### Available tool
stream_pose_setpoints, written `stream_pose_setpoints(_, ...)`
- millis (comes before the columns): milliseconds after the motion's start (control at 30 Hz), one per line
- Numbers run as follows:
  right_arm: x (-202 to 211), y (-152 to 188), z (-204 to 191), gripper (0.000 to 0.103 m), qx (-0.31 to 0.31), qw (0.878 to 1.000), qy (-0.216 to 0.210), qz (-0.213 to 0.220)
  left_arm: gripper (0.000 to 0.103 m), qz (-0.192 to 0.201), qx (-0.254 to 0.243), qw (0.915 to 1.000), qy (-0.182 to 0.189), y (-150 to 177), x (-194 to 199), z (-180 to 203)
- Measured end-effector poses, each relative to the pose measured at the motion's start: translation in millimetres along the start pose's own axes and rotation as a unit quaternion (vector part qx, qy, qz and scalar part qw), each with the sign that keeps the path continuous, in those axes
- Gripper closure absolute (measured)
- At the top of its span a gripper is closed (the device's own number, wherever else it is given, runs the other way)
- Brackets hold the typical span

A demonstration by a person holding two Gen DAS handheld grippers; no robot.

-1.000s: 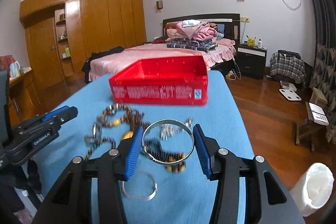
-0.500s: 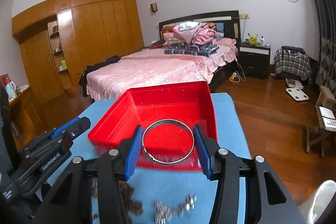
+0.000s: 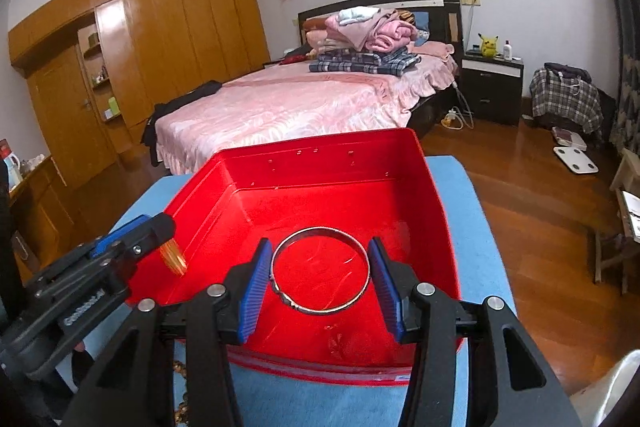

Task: Organize jewelry
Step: 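Carry both items into the red tin box and open both tools, then move both tools back over the remaining jewelry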

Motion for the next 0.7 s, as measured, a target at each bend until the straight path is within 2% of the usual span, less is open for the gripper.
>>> stream_pose_setpoints(33, 3.8, 1.6, 1.7, 0.041, -0.003, 1.0, 0.003, 0.002, 0.049, 0.004, 0.0, 1.0, 0.0, -1.1, 2.2, -1.2)
stream_pose_setpoints(233, 28.7, 5.2, 11.0, 0.037, -0.018, 1.0, 0.008, 0.016, 0.042, 0.005, -0.003, 1.0, -0.002, 2.2, 22.3, -7.1)
stream_pose_setpoints(400, 62.0, 15.8, 9.3, 0.035, -0.013, 0.999, 0.007, 0.034, 0.03, 0.009, -0.012, 0.9998, -0.009, 20.1, 56.9, -10.7)
stream_pose_setpoints(700, 128.0, 75.6, -2.2, 0.033, -0.019, 0.998, 0.013, 0.05, 0.018, 0.013, -0.019, 0.9994, -0.024, 72.9, 118.6, -13.3)
Point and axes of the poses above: each gripper's, at about its wrist camera, not at the fingertips, and x roughly against the way its jaws point, z to its right, y to its underside, the point moved 7 cm from there along -x, roughly the way its jaws point, and after that the axes turned 2 degrees about x, right-handed, at the moved point
